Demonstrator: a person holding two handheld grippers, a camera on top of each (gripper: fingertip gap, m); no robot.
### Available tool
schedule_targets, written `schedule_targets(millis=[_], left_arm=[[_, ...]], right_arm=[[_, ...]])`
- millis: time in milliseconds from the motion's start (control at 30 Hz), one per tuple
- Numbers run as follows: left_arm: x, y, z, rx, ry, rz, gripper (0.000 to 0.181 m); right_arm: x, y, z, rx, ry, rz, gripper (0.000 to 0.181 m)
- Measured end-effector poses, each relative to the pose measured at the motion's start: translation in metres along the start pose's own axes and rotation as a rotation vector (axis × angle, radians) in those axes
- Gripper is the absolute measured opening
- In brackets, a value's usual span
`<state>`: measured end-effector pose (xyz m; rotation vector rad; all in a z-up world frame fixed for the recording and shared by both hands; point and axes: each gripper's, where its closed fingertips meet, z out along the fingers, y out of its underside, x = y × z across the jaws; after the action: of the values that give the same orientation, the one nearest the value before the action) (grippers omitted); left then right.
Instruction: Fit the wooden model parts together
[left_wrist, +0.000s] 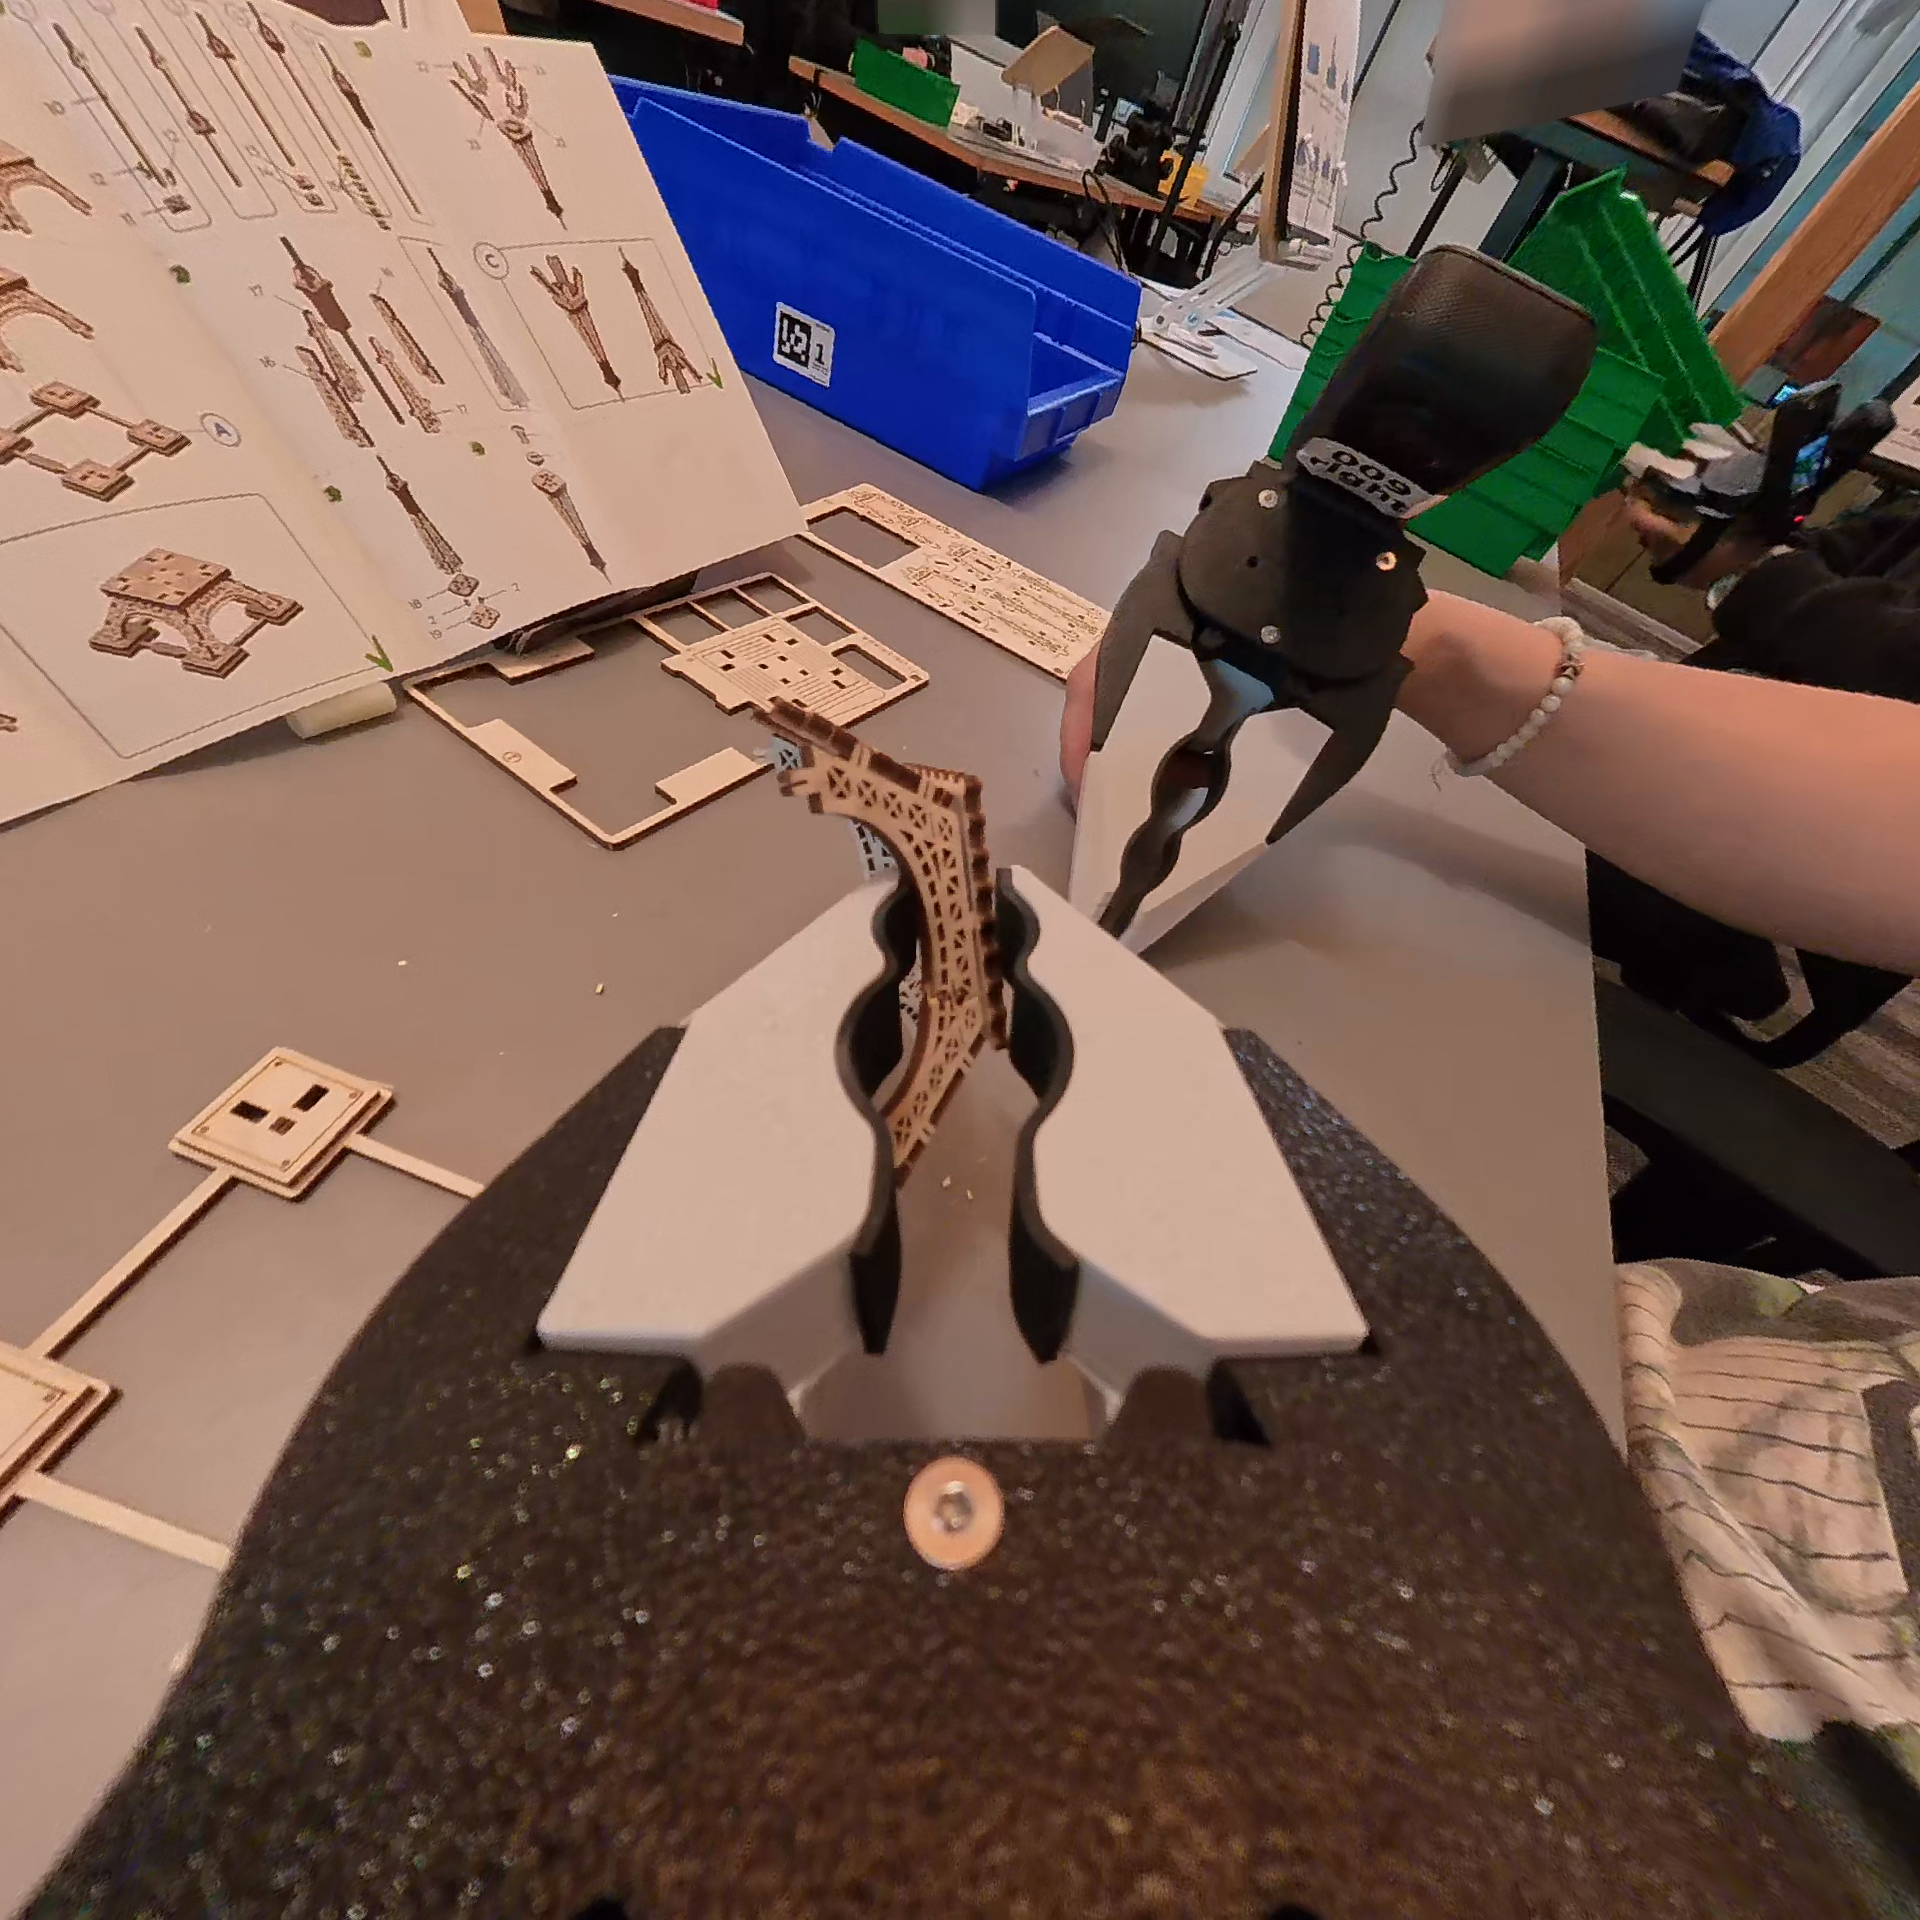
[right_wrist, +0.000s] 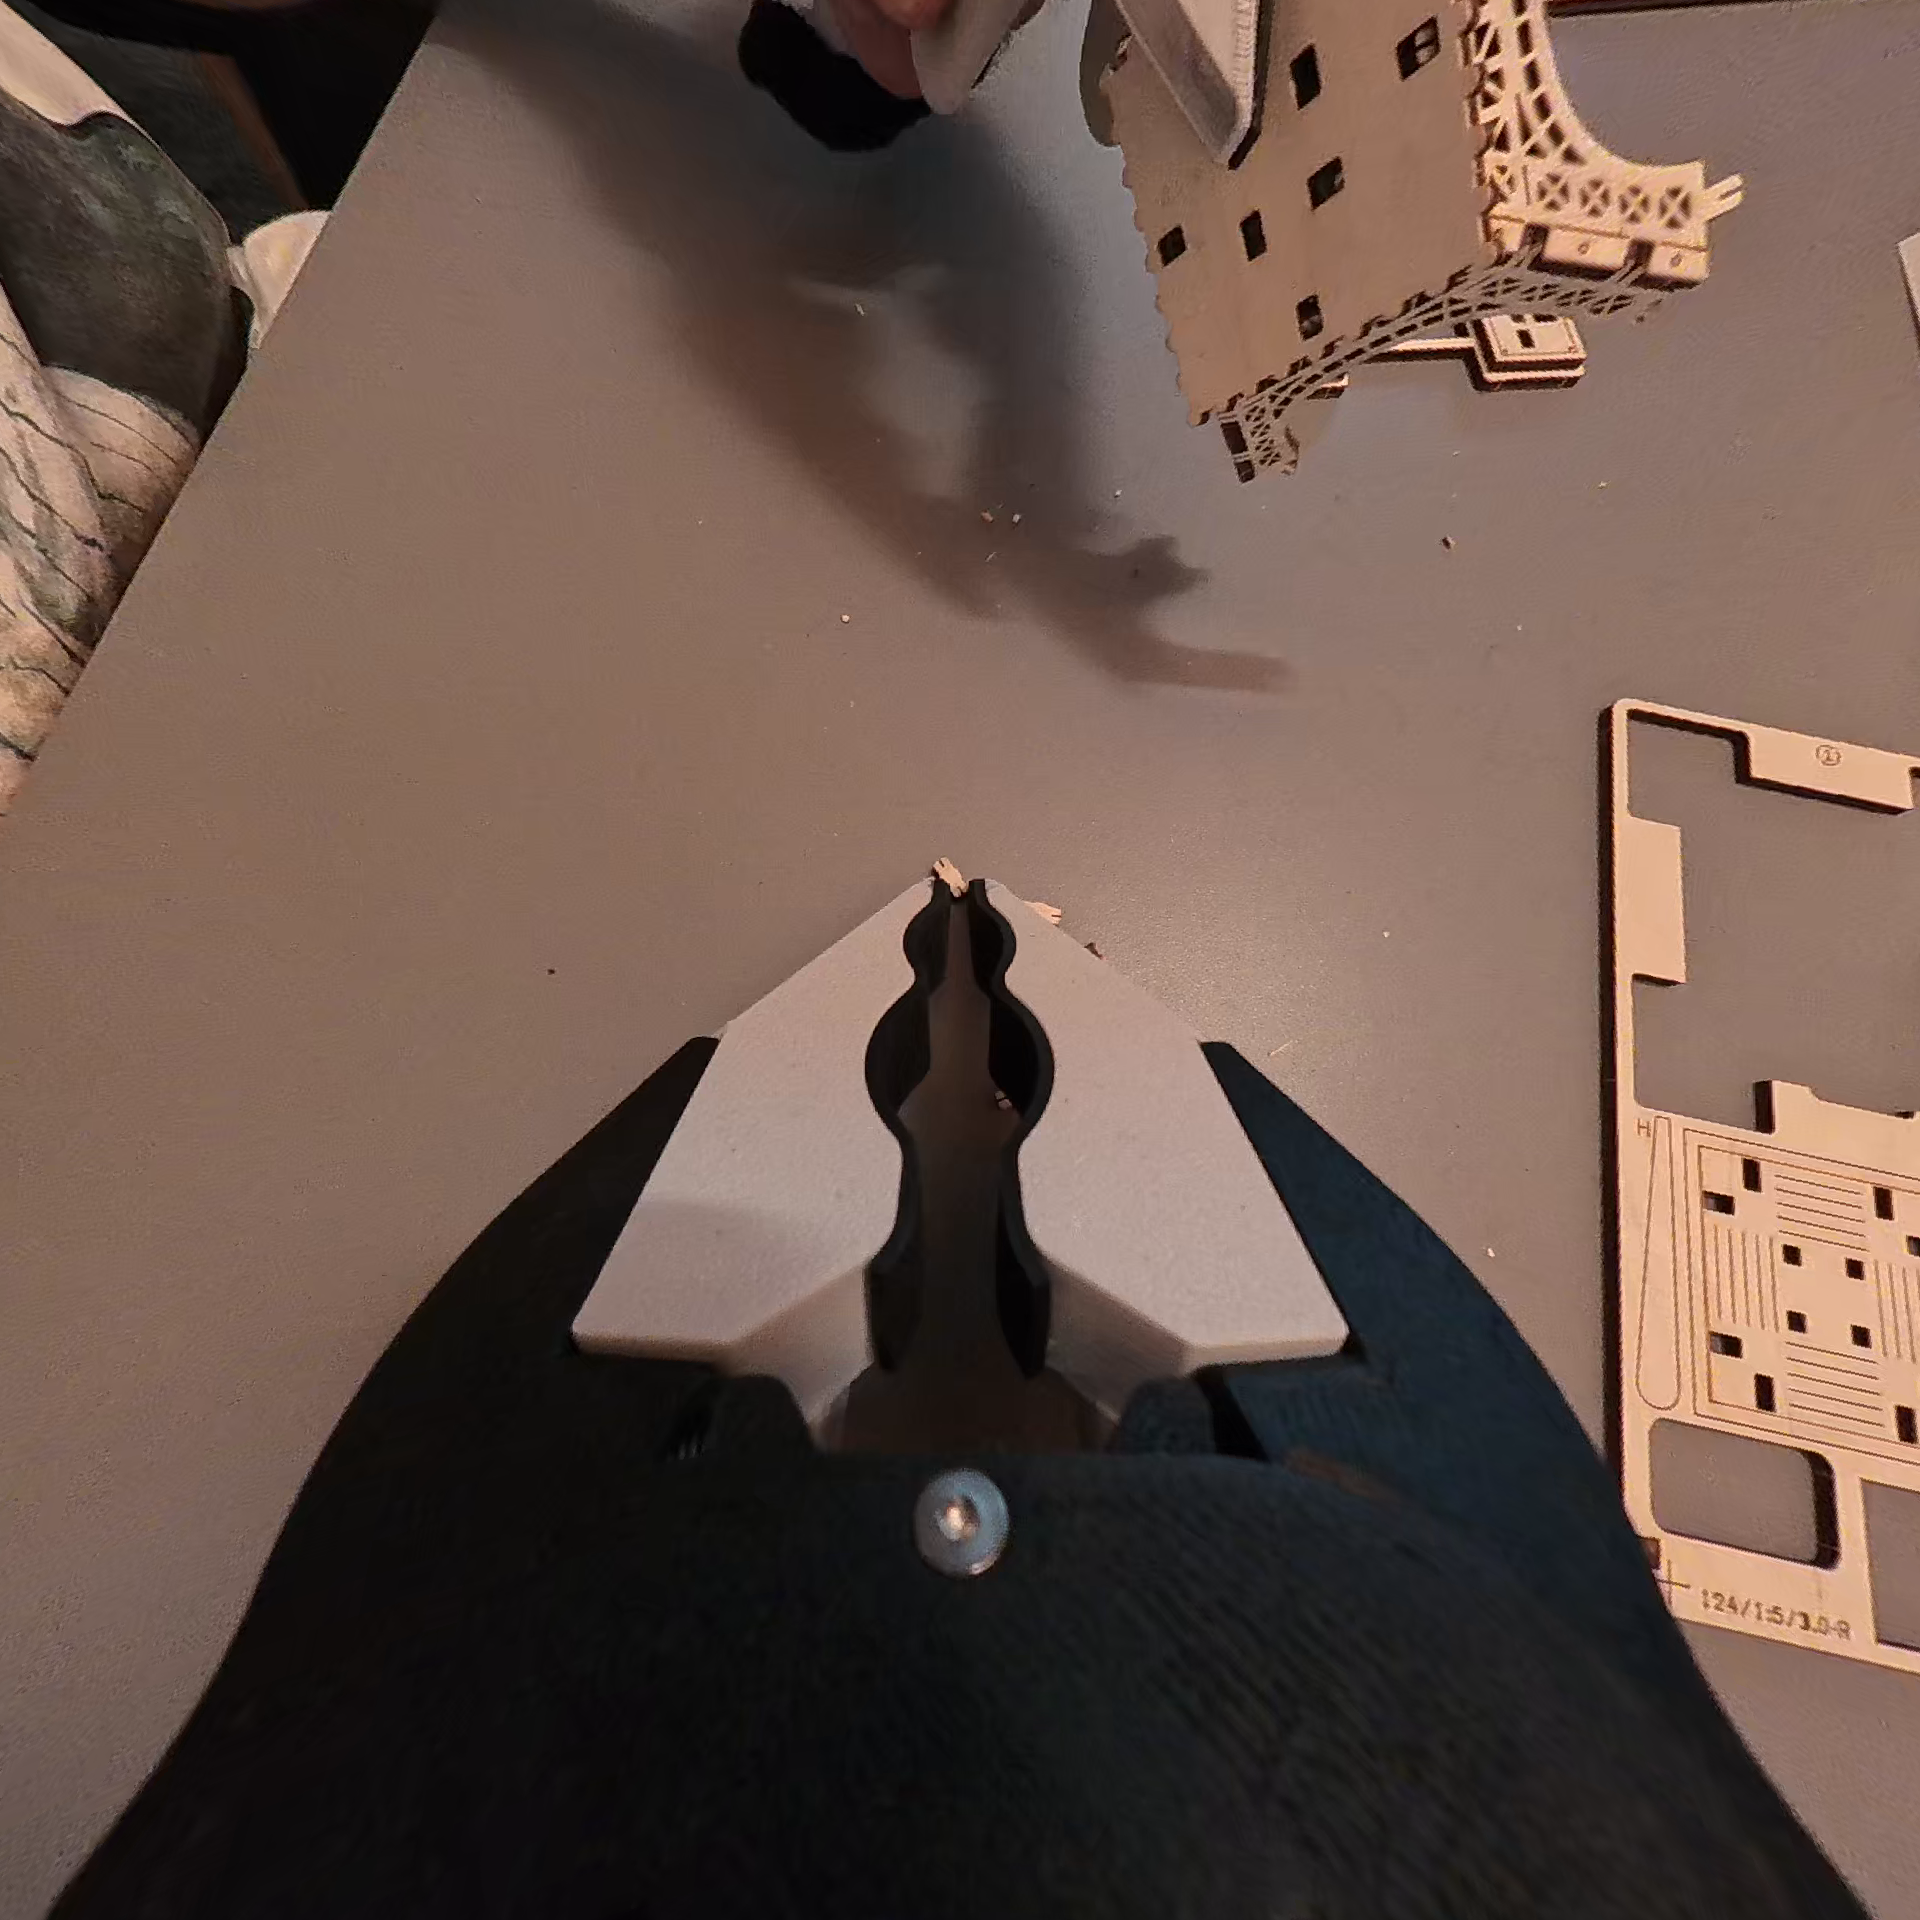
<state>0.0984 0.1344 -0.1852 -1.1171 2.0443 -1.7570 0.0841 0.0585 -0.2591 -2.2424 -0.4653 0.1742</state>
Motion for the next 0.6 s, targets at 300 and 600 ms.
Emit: schedule_targets(millis=[300,600], left_arm=[[0.0014,0.0009,0.0008,-0.003,0.005,0.003,0.011],[-0.0002,-0.002,-0.0024,0.007,-0.001,0.003,0.011]], right_arm=[[-0.0016,-0.0001,-0.0001,0.001,-0.002,-0.028,0.001],[-0.0061,-0.0012,0.0008,-0.03,0.186,0.08,0.001]])
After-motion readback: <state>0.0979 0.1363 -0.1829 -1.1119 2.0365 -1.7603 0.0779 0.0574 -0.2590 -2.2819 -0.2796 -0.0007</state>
